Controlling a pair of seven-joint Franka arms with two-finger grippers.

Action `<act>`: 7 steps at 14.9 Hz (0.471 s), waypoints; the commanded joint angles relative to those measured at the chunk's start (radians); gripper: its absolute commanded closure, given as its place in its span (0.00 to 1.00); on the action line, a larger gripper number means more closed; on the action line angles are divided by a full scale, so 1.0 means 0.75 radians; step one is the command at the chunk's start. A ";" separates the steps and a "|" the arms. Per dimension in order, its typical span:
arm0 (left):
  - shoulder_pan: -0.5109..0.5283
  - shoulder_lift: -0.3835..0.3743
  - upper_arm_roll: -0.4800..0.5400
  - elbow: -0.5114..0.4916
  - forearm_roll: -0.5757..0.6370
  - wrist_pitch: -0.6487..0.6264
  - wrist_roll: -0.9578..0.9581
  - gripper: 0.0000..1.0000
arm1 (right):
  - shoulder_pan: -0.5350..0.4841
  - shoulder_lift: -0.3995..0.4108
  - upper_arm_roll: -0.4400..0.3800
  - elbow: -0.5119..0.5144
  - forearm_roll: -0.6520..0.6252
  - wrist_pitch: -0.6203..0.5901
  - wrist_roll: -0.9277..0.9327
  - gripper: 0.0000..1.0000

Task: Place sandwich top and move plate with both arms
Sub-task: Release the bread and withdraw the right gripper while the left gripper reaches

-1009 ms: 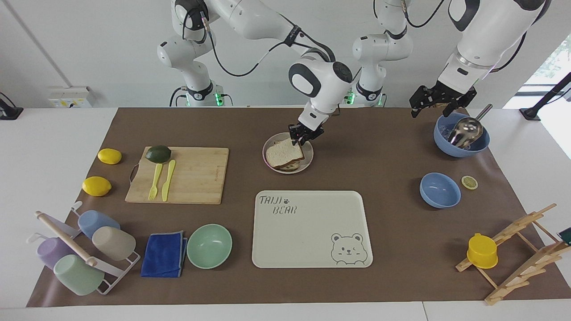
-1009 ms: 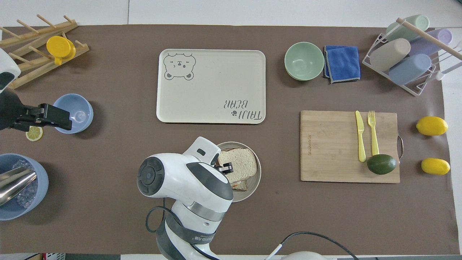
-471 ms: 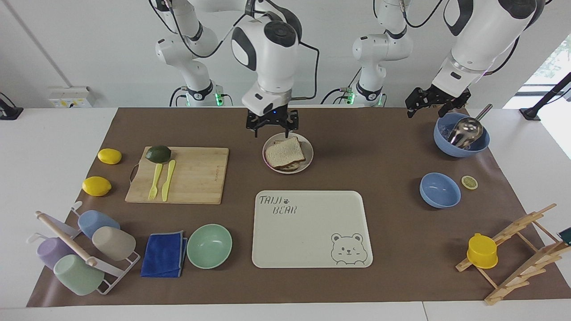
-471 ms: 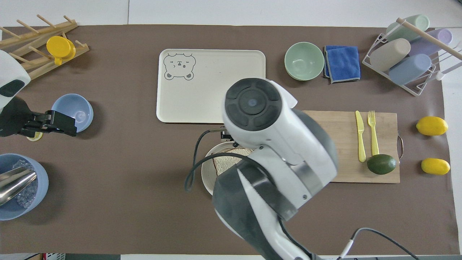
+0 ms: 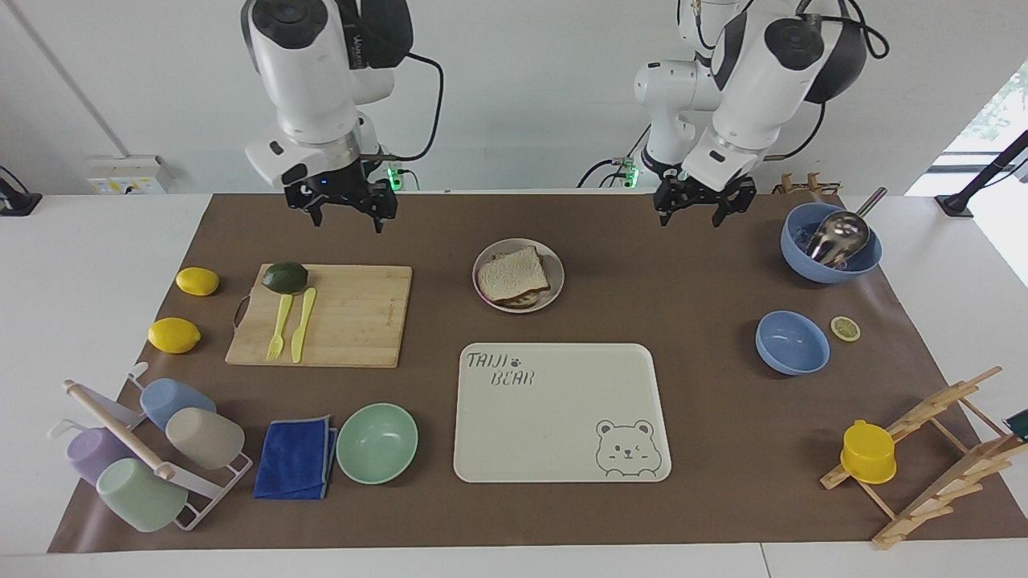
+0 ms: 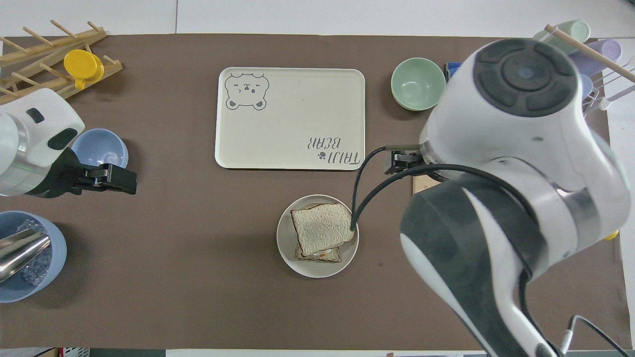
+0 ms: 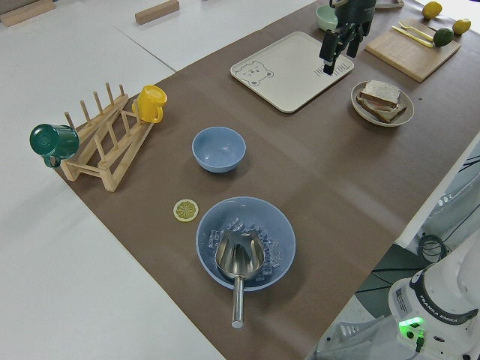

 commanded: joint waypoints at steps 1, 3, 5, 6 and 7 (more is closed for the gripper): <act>-0.142 -0.052 0.017 -0.278 -0.027 0.286 -0.084 0.00 | -0.009 -0.034 -0.088 -0.038 0.059 -0.018 -0.169 0.00; -0.246 0.050 0.017 -0.309 -0.059 0.393 -0.119 0.00 | -0.054 -0.038 -0.125 -0.032 0.100 -0.063 -0.231 0.00; -0.328 0.164 0.017 -0.313 -0.064 0.511 -0.201 0.00 | -0.115 -0.046 -0.131 -0.032 0.102 -0.075 -0.233 0.00; -0.348 0.195 0.017 -0.327 -0.066 0.558 -0.229 0.00 | -0.142 -0.046 -0.129 -0.032 0.102 -0.075 -0.233 0.00; -0.359 0.202 0.017 -0.346 -0.084 0.585 -0.254 0.00 | -0.150 -0.046 -0.129 -0.032 0.102 -0.073 -0.233 0.00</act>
